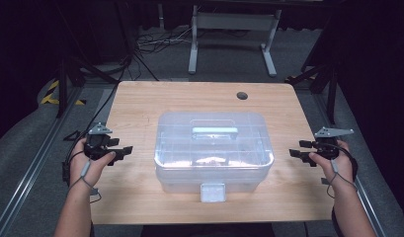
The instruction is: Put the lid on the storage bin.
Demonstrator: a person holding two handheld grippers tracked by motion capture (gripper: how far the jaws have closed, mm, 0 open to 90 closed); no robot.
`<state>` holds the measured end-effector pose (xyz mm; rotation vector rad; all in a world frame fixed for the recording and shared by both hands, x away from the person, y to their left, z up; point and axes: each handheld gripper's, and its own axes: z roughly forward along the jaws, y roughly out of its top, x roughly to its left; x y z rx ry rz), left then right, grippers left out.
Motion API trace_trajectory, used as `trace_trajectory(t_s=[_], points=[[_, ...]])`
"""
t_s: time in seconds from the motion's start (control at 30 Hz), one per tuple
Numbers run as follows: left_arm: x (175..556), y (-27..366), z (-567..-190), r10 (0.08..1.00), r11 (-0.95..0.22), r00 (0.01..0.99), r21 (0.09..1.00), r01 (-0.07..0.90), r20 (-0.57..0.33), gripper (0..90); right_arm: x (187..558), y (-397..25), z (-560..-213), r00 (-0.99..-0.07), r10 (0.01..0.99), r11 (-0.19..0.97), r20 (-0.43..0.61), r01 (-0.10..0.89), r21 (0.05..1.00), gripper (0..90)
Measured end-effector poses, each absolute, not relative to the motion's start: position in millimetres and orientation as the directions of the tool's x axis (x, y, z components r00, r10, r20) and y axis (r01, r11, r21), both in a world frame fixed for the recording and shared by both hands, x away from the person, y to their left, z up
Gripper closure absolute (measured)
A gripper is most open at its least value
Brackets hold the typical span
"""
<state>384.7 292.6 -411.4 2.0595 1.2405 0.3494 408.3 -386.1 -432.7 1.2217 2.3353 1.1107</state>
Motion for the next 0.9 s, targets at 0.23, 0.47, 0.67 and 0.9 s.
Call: trace_trajectory(t_s=[0.23, 0.47, 0.67, 0.9], points=[[388, 290, -425, 0.852, -0.315, 0.512, 0.672, 0.67, -0.111, 35.2, 412, -386, -451, -0.604, 0.792, 0.349, 0.092, 0.572, 0.743, 33.0], [391, 287, -437, 0.854, -0.343, 0.514, 0.655, 0.673, -0.082, 34.5, 412, -386, -463, -0.591, 0.803, 0.355, 0.078, 0.579, 0.734, 32.0], [393, 285, -442, 0.862, -0.339, 0.502, 0.647, 0.682, -0.077, 30.7, 413, -386, -472, -0.568, 0.819, 0.345, 0.076, 0.594, 0.727, 31.2], [397, 276, -448, 0.882, -0.325, 0.465, 0.613, 0.721, -0.079, 27.2, 414, -378, -478, -0.556, 0.829, 0.342, 0.063, 0.592, 0.73, 28.5]])
